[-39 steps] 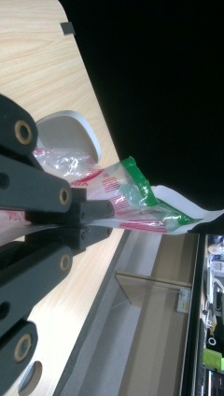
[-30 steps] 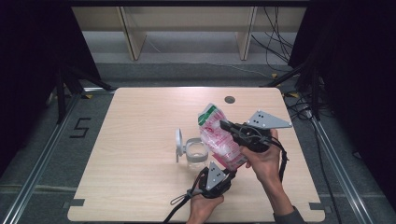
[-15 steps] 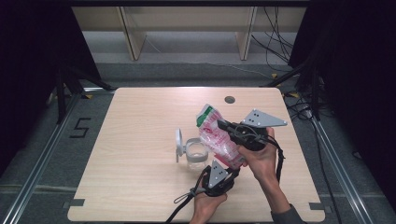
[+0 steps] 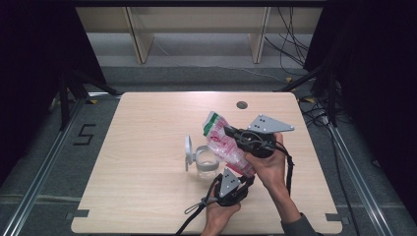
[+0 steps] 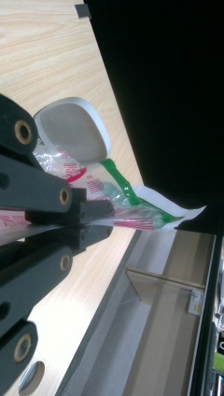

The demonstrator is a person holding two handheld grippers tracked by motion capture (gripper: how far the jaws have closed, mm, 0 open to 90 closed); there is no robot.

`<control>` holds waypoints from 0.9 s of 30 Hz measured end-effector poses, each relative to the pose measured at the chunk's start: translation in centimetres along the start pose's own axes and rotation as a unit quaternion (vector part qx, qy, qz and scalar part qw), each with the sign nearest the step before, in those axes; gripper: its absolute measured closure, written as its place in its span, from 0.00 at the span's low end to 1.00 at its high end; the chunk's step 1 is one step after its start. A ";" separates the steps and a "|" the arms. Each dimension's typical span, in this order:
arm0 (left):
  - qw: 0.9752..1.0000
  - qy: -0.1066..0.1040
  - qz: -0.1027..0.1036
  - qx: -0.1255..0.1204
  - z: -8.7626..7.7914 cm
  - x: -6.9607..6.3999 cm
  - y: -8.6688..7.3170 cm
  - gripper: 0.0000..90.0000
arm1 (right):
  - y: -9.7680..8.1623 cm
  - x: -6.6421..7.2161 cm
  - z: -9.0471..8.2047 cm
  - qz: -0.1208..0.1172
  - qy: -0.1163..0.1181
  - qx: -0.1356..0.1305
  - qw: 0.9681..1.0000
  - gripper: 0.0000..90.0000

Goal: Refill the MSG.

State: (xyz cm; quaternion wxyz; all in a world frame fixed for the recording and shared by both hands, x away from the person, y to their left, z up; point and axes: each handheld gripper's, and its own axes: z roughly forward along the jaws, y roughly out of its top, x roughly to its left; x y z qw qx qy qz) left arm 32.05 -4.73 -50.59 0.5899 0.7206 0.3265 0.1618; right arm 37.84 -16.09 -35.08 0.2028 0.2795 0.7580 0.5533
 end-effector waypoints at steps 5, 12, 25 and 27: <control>1.000 0.002 0.001 0.000 0.0 0.1 0.2 0.88 | 0.1 0.1 0.3 -0.004 0.002 0.001 1.000 1.00; 1.000 0.001 -0.003 -0.016 0.3 -0.1 0.2 0.89 | 0.3 0.3 0.5 -0.007 0.001 0.007 1.000 1.00; 1.000 0.002 -0.016 -0.025 0.5 0.2 0.2 0.89 | 0.3 0.4 1.4 -0.004 0.010 0.007 1.000 1.00; 1.000 0.001 -0.017 -0.025 0.5 0.2 0.2 0.89 | 0.3 0.2 1.6 -0.015 0.006 0.003 1.000 1.00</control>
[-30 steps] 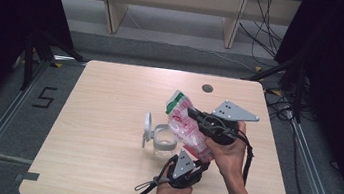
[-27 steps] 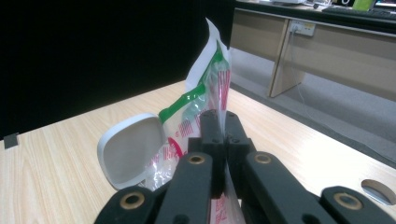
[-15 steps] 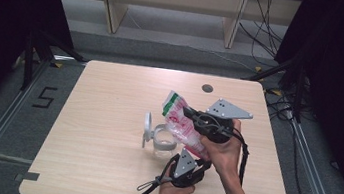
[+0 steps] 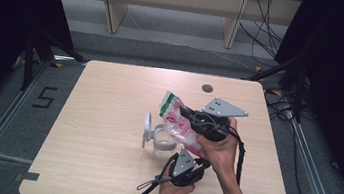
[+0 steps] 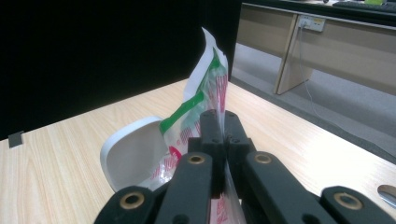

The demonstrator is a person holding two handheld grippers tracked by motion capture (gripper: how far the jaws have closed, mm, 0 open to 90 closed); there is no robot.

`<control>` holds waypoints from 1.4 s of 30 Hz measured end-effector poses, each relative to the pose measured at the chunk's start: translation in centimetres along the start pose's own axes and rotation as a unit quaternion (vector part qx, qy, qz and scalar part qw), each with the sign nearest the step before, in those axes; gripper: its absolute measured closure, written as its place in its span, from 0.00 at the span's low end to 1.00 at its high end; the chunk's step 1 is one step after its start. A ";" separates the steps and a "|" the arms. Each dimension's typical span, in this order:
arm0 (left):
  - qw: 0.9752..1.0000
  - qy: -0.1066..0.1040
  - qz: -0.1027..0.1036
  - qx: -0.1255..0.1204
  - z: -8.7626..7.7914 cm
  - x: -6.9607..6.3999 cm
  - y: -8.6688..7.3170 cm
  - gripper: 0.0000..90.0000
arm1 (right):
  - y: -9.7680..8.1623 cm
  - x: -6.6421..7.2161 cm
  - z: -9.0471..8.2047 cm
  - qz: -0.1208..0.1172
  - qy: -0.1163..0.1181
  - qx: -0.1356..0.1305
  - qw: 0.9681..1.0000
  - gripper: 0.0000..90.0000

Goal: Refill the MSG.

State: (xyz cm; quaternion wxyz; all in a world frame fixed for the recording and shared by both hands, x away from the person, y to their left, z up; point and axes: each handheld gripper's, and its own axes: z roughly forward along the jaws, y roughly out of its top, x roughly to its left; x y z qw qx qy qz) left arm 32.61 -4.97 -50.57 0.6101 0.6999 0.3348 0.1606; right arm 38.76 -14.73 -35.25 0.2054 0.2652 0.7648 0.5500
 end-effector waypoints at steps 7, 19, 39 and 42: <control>1.000 0.000 -0.007 -0.009 0.2 0.2 0.1 0.89 | 0.2 0.0 0.2 0.006 0.011 0.005 1.000 1.00; 1.000 -0.004 -0.016 -0.015 0.6 0.4 0.5 0.89 | 0.5 0.0 0.7 0.004 0.008 0.005 1.000 1.00; 0.999 -0.007 -0.021 -0.033 1.0 0.2 1.3 0.89 | 1.1 -0.3 0.7 -0.001 0.019 -0.001 1.000 1.00; 0.999 -0.005 -0.018 -0.033 0.9 0.2 1.3 0.89 | 1.2 -0.1 0.8 0.006 0.017 0.004 1.000 1.00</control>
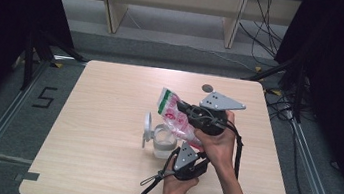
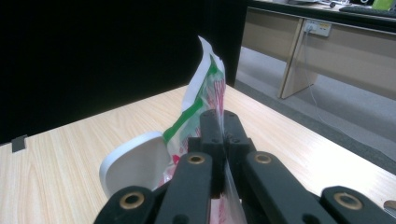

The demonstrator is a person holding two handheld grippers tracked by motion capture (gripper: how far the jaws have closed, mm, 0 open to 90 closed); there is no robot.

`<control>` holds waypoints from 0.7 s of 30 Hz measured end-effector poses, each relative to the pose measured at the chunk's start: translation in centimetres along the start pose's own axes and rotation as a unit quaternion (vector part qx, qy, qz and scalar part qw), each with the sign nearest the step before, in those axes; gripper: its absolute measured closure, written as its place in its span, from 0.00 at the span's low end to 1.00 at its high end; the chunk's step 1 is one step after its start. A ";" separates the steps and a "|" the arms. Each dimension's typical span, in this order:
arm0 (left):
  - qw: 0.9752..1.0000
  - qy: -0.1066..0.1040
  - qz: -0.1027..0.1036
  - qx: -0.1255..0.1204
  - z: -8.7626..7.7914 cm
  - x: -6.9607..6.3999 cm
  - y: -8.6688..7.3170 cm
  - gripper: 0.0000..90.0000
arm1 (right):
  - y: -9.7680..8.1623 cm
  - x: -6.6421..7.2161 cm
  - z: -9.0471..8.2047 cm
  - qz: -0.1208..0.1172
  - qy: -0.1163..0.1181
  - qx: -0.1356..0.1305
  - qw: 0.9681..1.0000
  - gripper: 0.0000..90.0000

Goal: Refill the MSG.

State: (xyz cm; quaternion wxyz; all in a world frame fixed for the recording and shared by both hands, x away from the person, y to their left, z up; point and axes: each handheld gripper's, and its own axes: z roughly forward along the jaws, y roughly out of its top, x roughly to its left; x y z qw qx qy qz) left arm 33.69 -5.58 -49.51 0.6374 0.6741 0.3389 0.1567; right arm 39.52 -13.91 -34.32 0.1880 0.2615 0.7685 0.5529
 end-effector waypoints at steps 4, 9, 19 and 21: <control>1.000 -0.001 -0.007 -0.006 0.1 0.0 -0.1 0.89 | 0.0 0.0 0.2 -0.008 0.003 -0.002 1.000 1.00; 1.000 -0.001 -0.004 -0.003 0.1 0.0 -0.1 0.88 | 0.0 -0.1 0.3 -0.006 0.001 0.004 1.000 1.00; 1.000 -0.003 -0.006 -0.008 0.1 -0.1 -0.1 0.88 | -0.1 0.0 0.5 -0.016 0.000 0.004 1.000 1.00; 1.000 -0.003 -0.007 -0.008 0.0 -0.2 -0.2 0.88 | -0.1 0.0 0.5 -0.022 -0.005 0.005 1.000 1.00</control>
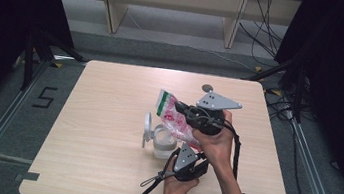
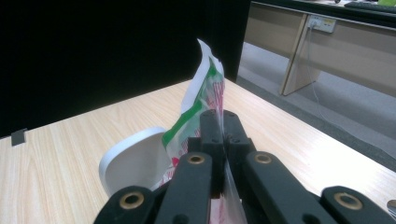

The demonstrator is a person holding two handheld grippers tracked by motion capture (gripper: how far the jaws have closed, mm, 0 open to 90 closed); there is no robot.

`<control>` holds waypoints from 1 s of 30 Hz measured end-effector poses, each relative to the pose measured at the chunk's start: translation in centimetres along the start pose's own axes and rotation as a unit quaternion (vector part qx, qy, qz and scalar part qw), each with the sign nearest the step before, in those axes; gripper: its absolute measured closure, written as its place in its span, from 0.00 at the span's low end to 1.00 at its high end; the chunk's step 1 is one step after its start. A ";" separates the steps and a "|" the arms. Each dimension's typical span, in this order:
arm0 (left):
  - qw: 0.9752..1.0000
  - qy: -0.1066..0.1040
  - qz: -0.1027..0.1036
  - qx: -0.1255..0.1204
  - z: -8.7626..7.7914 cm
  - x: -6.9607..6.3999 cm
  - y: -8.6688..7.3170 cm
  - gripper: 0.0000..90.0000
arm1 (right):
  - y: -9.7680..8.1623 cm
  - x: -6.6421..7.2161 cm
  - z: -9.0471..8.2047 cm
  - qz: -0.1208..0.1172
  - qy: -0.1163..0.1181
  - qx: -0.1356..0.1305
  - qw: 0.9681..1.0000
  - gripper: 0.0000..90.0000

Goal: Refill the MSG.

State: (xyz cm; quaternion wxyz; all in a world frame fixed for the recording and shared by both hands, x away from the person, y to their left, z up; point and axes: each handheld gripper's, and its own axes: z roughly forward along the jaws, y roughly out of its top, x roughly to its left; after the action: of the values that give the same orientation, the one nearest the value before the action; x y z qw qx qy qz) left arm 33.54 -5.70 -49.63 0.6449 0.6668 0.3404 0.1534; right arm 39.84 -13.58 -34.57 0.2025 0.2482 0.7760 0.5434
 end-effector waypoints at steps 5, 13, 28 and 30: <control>1.000 0.000 0.000 0.000 0.0 0.0 0.0 0.88 | 0.0 0.1 0.0 0.006 0.005 0.003 1.000 1.00; 1.000 0.000 -0.001 -0.002 0.0 0.0 0.0 0.88 | 0.0 0.0 0.0 0.005 0.006 -0.002 1.000 1.00; 1.000 0.003 0.001 0.001 0.0 -0.1 0.1 0.88 | 0.0 0.1 0.0 0.012 0.006 -0.001 1.000 1.00; 1.000 0.003 0.002 0.005 -0.1 -0.1 0.1 0.88 | -0.1 0.0 0.0 0.013 0.011 0.001 1.000 1.00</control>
State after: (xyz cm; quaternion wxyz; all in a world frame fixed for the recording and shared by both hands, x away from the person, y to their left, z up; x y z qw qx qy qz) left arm 33.47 -5.67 -49.52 0.6403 0.6702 0.3418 0.1546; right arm 39.80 -13.57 -34.63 0.1871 0.2527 0.7751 0.5480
